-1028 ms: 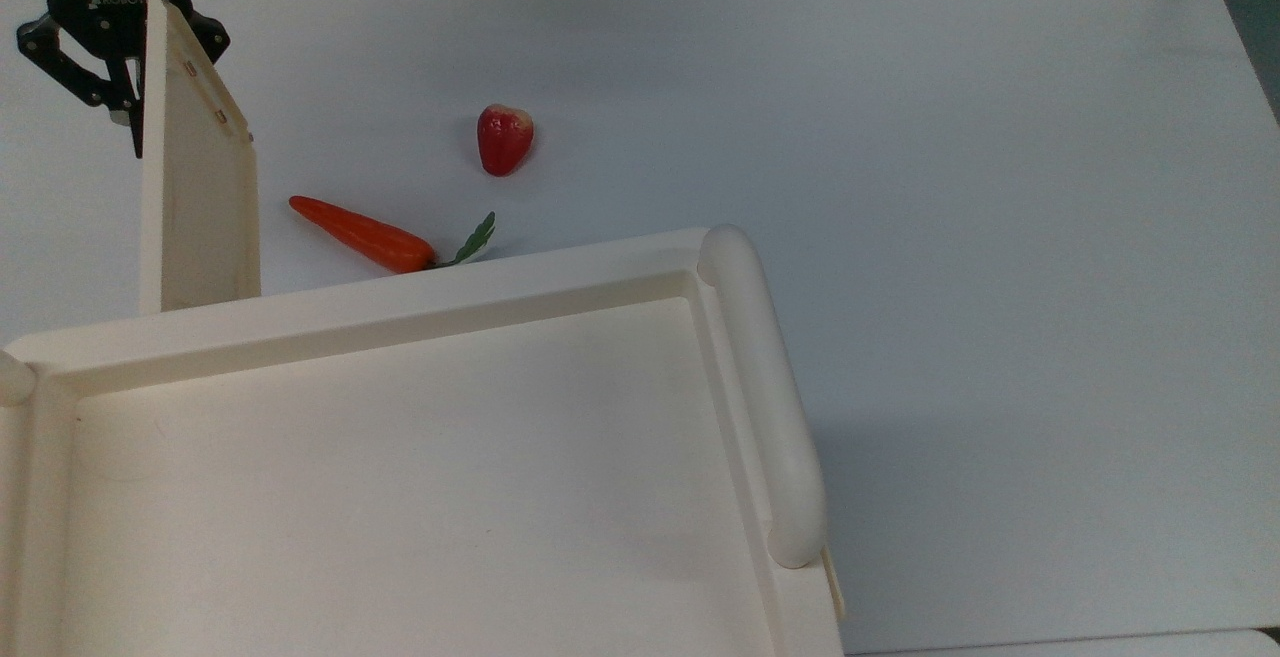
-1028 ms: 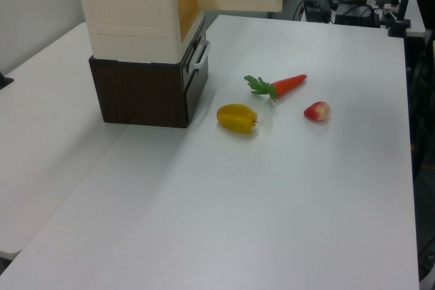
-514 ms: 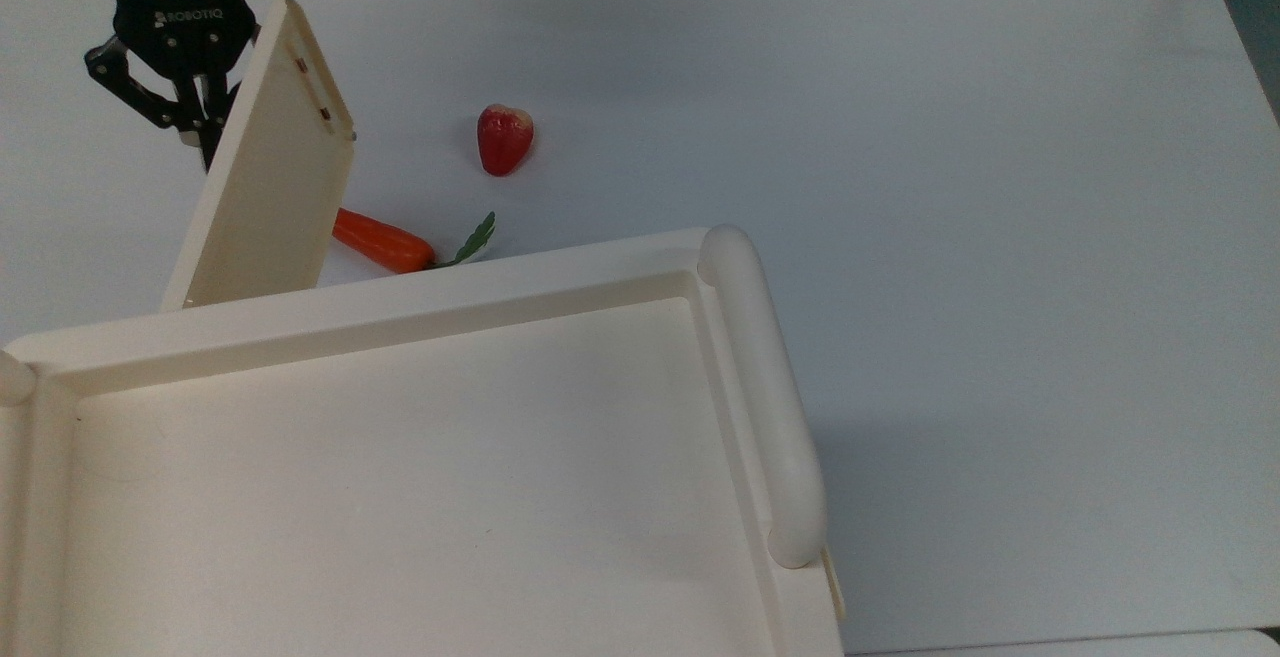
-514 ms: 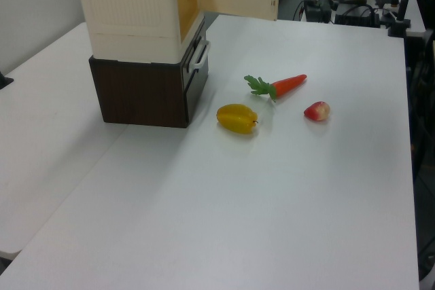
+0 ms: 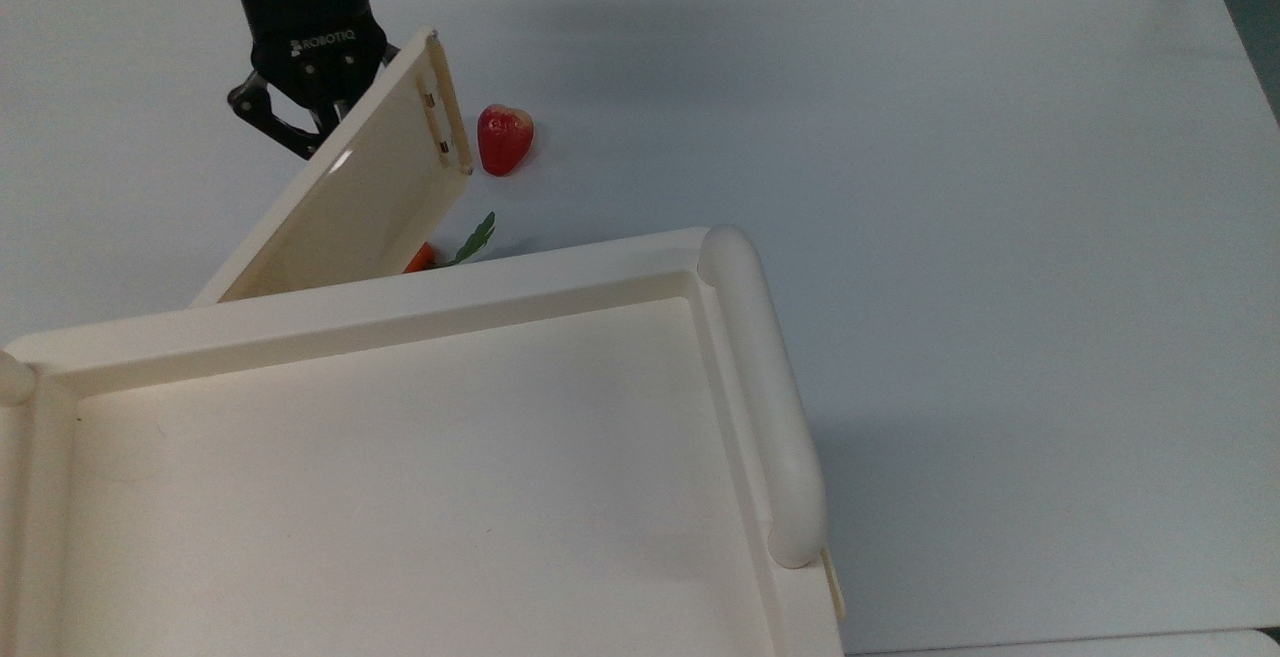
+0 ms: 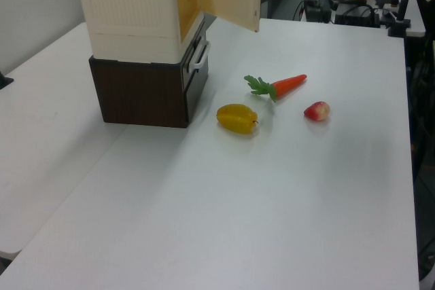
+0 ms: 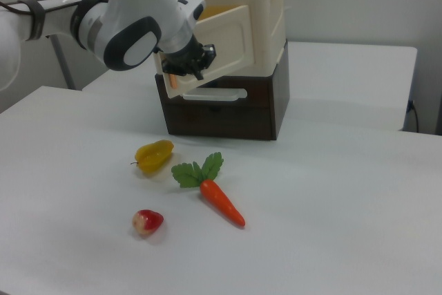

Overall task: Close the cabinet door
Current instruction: 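Push the cream door with the gripper, swinging it toward the cabinet opening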

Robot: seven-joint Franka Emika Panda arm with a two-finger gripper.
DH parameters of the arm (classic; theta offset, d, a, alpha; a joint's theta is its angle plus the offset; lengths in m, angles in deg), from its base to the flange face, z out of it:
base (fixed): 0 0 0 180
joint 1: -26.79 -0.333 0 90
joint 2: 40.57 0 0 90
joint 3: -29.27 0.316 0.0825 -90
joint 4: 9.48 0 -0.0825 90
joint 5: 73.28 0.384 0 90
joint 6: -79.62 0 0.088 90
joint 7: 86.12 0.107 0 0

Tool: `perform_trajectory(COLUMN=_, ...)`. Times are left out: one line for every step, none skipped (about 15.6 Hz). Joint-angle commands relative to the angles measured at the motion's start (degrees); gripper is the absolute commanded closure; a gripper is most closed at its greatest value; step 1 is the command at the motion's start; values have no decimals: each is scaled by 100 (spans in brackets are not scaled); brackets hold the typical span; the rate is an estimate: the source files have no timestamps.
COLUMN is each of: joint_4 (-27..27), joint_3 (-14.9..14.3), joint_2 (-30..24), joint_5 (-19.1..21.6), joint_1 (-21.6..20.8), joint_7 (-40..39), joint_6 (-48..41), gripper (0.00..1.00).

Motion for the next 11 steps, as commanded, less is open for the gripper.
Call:
perform_trajectory(joint_4=-256, joint_3=-53, joint_2=200, joint_5=414, joint_1=-271, joint_7=113, joint_6=128, gripper=100)
perform_trajectory(joint_4=-344, joint_3=-53, joint_2=262, joint_5=432, joint_1=-315, joint_7=314, joint_6=137, gripper=100)
perform_trajectory(joint_4=-449, joint_3=-53, joint_2=376, joint_5=415, joint_1=-377, joint_7=508, joint_6=137, gripper=100)
perform_trajectory(joint_4=-589, joint_3=-53, joint_2=464, joint_5=415, joint_1=-447, joint_7=684, joint_6=137, gripper=100)
perform_trajectory(joint_4=-739, joint_3=-53, joint_2=561, joint_5=415, joint_1=-491, joint_7=842, joint_6=146, gripper=100)
perform_trajectory(joint_4=-845, joint_3=-53, joint_2=657, joint_5=406, joint_1=-527, joint_7=1009, joint_6=172, gripper=100)
perform_trajectory(joint_4=-907, joint_3=-53, joint_2=719, joint_5=415, joint_1=-605, joint_7=1132, joint_6=294, gripper=100)
perform_trajectory(joint_4=-916, joint_3=-53, joint_2=807, joint_5=415, joint_1=-676, joint_7=1238, joint_6=513, gripper=100)
perform_trajectory(joint_4=-925, joint_3=-53, joint_2=895, joint_5=415, joint_1=-728, joint_7=1387, joint_6=811, gripper=100)
perform_trajectory(joint_4=-916, joint_3=-53, joint_2=1018, joint_5=415, joint_1=-799, joint_7=1589, joint_6=1153, gripper=100)
perform_trajectory(joint_4=-925, joint_3=-53, joint_2=1158, joint_5=415, joint_1=-869, joint_7=1791, joint_6=1531, gripper=100)
